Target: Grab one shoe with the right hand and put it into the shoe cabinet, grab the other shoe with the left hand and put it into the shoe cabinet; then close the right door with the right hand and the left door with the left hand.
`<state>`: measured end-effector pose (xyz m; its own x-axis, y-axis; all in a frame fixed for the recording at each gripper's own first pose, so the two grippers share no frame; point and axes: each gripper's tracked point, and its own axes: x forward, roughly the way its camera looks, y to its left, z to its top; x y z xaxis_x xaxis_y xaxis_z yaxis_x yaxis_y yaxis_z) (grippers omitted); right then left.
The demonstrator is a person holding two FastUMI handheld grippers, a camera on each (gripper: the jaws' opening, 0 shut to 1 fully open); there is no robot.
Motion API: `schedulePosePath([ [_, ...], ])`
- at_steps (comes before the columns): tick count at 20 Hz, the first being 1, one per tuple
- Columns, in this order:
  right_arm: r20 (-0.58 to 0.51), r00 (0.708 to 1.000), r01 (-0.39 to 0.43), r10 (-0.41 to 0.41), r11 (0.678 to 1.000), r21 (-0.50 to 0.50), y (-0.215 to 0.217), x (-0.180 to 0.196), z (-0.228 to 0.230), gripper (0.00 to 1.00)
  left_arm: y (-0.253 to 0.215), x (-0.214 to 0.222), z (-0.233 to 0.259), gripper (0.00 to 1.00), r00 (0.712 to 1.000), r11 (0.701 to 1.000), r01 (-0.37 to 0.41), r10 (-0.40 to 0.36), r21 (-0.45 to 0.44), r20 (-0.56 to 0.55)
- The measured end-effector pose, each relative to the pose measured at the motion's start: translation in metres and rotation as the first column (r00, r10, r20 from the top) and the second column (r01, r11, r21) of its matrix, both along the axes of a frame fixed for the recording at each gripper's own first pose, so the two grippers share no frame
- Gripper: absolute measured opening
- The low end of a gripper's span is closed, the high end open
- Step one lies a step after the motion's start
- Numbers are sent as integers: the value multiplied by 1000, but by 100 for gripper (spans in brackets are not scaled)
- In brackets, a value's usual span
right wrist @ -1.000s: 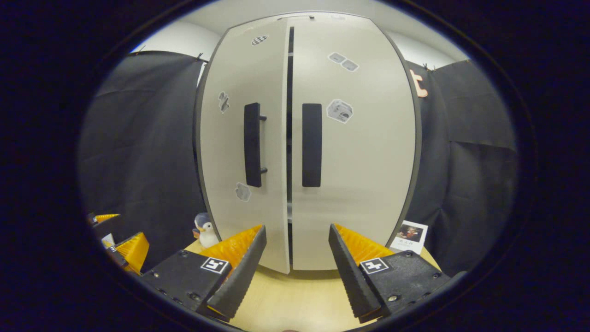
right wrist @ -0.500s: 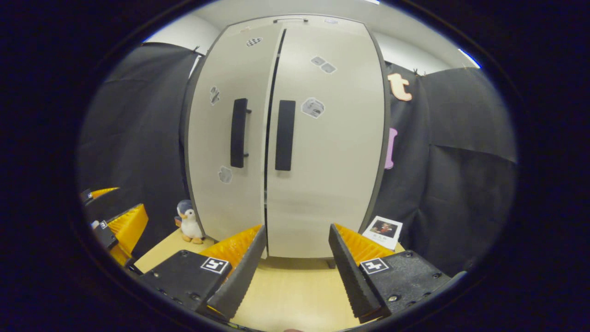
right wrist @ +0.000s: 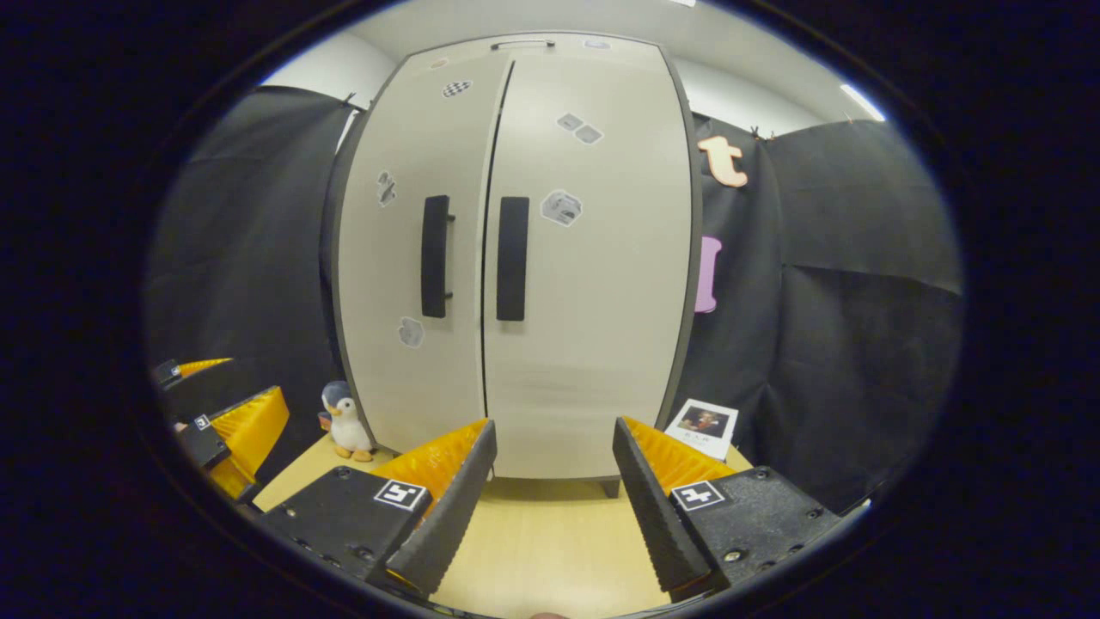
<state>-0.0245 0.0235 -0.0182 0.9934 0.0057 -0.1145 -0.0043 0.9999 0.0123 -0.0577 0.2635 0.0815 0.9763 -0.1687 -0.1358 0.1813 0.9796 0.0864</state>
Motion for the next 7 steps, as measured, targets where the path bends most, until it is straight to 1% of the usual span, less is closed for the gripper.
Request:
schedulePosePath([
  [1, 15, 1000, -5, 6, 1000, -15, 1, 0, 4, 89, -4, 2, 2, 94, 1000, 1000, 11, -11, -8, 5],
  [2, 12, 999, -48, 48, 999, -22, 8, 2, 5, 89, -7, 4, 4, 94, 1000, 1000, 17, -17, -12, 9],
  [4, -36, 985, -170, 170, 985, 11, 28, 3, -2, 89, -15, 9, 7, 94, 1000, 999, 23, -23, -27, 4],
  [5, -61, 975, -213, 215, 976, 39, 33, 3, -5, 89, -19, 10, 10, 94, 1000, 999, 21, -21, -36, -5],
  [6, -83, 969, -230, 234, 972, 52, 31, 7, -9, 89, -20, 12, 14, 94, 1000, 999, 11, -11, -42, -9],
  [7, -87, 969, -226, 230, 973, 50, 23, 6, -7, 89, -22, 13, 19, 94, 1000, 999, 4, -4, -54, 2],
])
